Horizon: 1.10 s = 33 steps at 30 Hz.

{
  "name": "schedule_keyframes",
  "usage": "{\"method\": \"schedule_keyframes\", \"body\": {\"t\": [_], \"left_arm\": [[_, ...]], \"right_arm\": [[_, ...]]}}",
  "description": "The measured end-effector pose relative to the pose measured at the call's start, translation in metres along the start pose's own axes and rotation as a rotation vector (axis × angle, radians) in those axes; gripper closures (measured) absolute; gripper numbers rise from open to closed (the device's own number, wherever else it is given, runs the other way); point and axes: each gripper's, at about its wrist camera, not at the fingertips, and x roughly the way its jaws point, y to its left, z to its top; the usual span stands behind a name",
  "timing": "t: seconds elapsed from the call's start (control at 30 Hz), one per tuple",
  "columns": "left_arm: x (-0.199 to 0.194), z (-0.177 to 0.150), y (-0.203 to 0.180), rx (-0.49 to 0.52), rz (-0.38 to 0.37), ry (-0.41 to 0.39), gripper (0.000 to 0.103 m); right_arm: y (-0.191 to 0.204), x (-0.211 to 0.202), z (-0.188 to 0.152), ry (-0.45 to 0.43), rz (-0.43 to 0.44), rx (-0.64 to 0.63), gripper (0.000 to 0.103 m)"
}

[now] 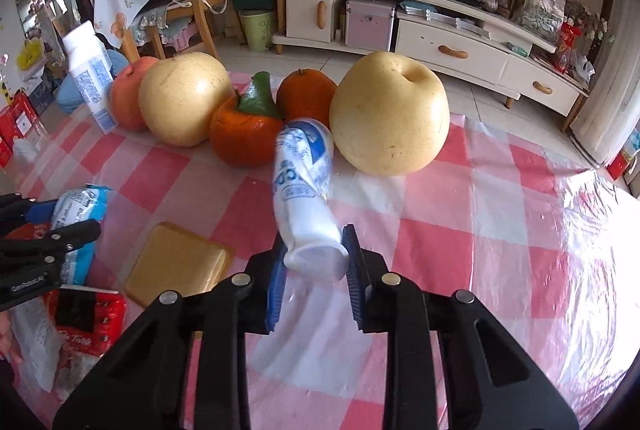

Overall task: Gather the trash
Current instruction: 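Grasp the green-and-blue snack packet with the left tool while the right tool grasps the white plastic bottle, then carry both held items over the pink basin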

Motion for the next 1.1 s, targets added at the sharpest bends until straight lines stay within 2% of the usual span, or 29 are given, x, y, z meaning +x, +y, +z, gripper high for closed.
{"method": "schedule_keyframes", "body": {"t": [0.23, 0.57, 1.1], "left_arm": [[-0.008, -0.006, 0.003, -0.003, -0.043, -0.002, 0.060], [-0.034, -0.016, 0.016, -0.019, -0.124, -0.041, 0.064], [-0.097, -0.040, 0.040, -0.052, -0.291, -0.148, 0.067]], "right_arm": [[0.009, -0.021, -0.014, -0.026, -0.011, 0.000, 0.077], [0.014, -0.066, -0.031, -0.081, -0.025, 0.065, 0.077], [0.060, -0.139, -0.076, -0.157, 0.041, 0.139, 0.077]]}}
